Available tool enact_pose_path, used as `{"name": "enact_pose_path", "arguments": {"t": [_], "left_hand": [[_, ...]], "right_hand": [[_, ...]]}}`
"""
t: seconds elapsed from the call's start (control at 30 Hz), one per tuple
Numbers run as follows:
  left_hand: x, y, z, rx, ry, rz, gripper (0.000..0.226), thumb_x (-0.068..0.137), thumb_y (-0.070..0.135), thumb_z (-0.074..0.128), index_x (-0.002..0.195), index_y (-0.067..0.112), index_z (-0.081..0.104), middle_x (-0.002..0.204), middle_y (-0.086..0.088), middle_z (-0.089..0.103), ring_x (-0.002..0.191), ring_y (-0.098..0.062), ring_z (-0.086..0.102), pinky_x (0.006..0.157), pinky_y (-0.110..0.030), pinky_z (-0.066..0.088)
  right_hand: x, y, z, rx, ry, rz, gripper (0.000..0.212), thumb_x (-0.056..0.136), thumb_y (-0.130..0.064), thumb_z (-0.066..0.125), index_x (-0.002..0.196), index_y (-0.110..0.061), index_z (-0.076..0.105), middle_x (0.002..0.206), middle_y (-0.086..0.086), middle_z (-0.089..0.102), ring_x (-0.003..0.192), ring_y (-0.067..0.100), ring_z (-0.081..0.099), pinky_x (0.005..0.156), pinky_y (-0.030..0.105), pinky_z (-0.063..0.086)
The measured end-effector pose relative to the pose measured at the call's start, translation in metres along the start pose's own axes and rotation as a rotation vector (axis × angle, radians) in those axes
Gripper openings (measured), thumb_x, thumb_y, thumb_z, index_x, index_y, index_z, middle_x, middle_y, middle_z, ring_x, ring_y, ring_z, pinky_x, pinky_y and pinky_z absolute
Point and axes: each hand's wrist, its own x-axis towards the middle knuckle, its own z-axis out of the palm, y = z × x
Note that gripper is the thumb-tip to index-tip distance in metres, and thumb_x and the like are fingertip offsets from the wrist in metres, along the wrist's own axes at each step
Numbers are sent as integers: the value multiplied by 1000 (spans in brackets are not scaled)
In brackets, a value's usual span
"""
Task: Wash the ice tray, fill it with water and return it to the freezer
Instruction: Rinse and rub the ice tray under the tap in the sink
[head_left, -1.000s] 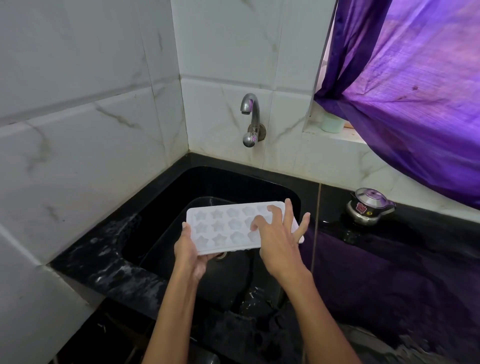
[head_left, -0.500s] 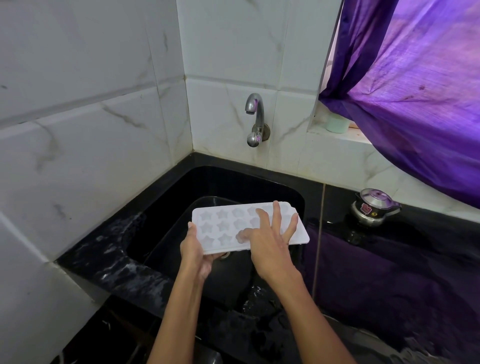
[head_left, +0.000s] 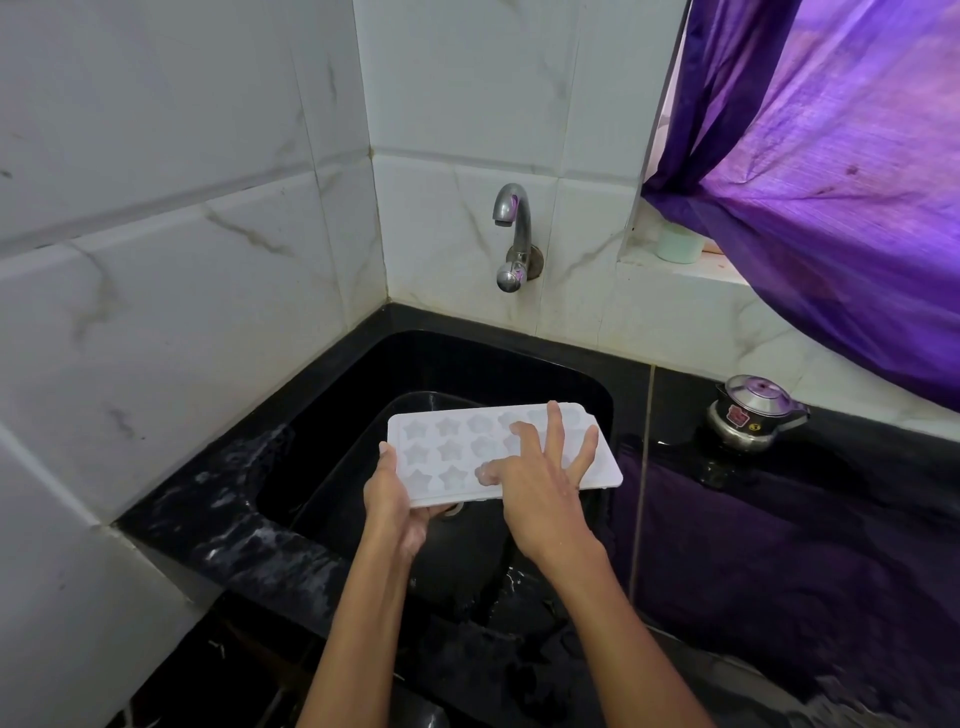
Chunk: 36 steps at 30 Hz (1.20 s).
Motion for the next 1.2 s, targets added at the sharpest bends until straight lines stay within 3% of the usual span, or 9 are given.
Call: {"name": "enact_pose_path", "arguments": {"t": [0.33, 0.53, 0.7, 0.93, 1.2], "left_hand": [[0, -1, 5, 5, 7, 7, 40, 100, 45, 32, 92, 16, 59, 94, -12, 69, 87, -33, 67, 79, -53, 54], [1, -1, 6, 3, 33, 0, 40, 100, 45, 33, 94, 16, 59, 94, -12, 70, 86, -33, 68, 77, -52, 55], [1, -2, 8, -3, 44, -3, 43, 99, 44, 34, 99, 10, 60, 96, -14, 70, 88, -34, 68, 80, -51, 55], [1, -2, 8, 3, 19, 12, 43, 100, 43, 34, 91, 11, 61, 77, -9, 73, 76, -30, 69, 77, -48, 54], [4, -1, 6, 13, 10, 12, 42, 100, 45, 33, 96, 13, 61, 92, -12, 71, 85, -32, 69, 79, -49, 55]], "right_hand": [[0, 3, -2, -10, 2, 3, 60, 79, 15, 49, 115, -31, 62, 154, 9, 14, 140, 40, -28, 105, 66, -22], [3, -5, -4, 27, 79, -31, 64, 71, 20, 44, 115, -26, 51, 153, 11, 11, 140, 39, -29, 106, 63, -21], [3, -18, -1, 28, -30, -100, 57, 85, 9, 50, 125, -31, 59, 159, 14, -2, 138, 40, -33, 105, 64, -23], [4, -22, -2, 5, -43, -78, 47, 90, 1, 53, 124, -31, 61, 158, 14, 4, 139, 40, -31, 106, 65, -21], [6, -23, -1, -14, -32, -82, 44, 90, 0, 55, 122, -30, 62, 157, 12, 9, 140, 40, -29, 106, 65, -20]]}}
